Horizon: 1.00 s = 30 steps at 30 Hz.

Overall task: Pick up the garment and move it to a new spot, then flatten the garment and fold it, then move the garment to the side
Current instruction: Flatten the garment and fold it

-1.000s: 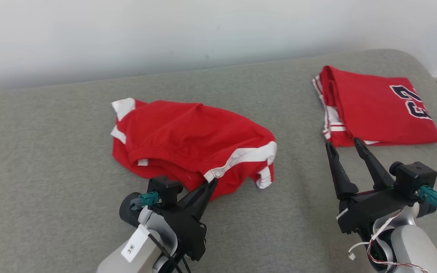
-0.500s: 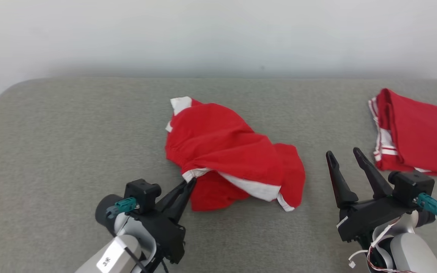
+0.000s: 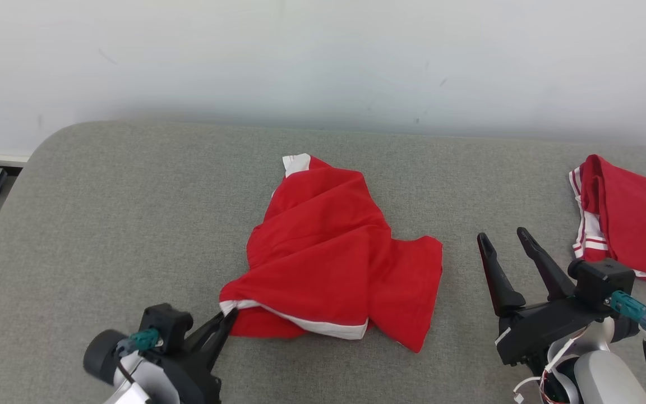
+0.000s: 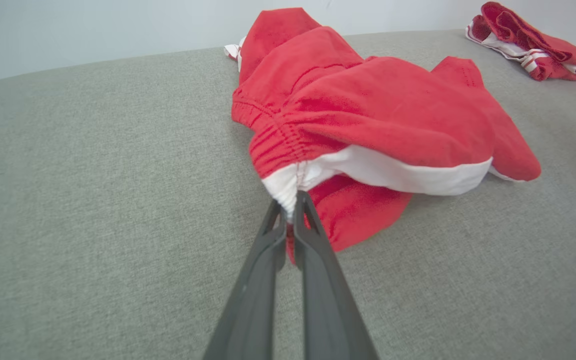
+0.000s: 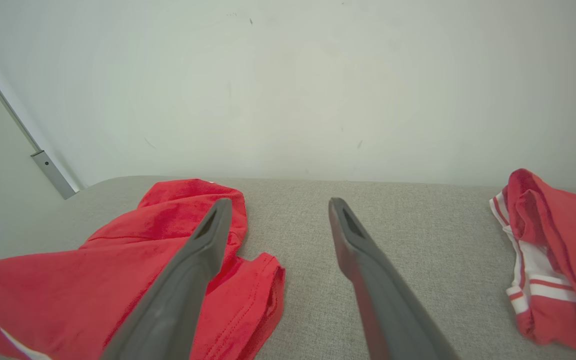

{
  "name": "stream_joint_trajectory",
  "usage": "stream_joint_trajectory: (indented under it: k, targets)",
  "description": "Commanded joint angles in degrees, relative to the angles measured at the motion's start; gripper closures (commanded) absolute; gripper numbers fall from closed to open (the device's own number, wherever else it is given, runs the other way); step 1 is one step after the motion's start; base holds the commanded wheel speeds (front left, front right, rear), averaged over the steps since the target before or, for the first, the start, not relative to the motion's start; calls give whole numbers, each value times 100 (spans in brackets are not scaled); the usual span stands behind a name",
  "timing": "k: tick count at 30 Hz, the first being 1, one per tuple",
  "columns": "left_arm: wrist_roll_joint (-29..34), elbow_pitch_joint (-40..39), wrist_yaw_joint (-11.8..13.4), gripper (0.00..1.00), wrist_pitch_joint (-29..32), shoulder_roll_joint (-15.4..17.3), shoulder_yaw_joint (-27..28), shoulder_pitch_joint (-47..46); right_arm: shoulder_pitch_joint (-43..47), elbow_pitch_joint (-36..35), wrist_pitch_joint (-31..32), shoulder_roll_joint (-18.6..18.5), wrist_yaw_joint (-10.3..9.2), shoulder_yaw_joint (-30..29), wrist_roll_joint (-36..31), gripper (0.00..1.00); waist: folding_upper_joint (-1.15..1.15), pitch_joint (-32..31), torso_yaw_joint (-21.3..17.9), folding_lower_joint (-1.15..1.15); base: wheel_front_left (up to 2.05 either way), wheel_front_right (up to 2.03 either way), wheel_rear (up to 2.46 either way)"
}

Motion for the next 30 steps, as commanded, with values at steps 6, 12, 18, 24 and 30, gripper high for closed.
stream_joint_trajectory:
  k: [6,12,18,24,30]
  targets:
    - [51,13,269,100,19,338,-19,354,46,8,46,-91,-12,-6,84,0,0,-10,-46,1,0,0,0]
    - [62,-52,453,100,-71,512,69,418,74,-19,89,-109,-12,-19,79,0,0,-12,-26,1,0,0,0]
    - [-85,-2,535,15,-188,451,140,555,85,2,158,-114,-12,24,95,0,0,-17,-39,1,0,0,0]
    - [-210,46,712,0,-458,389,376,658,107,8,200,-148,-12,12,119,0,0,-22,-27,1,0,0,0]
    - [-178,-218,916,0,-651,405,758,826,143,12,217,-151,-12,5,137,0,0,-51,0,1,0,0,0]
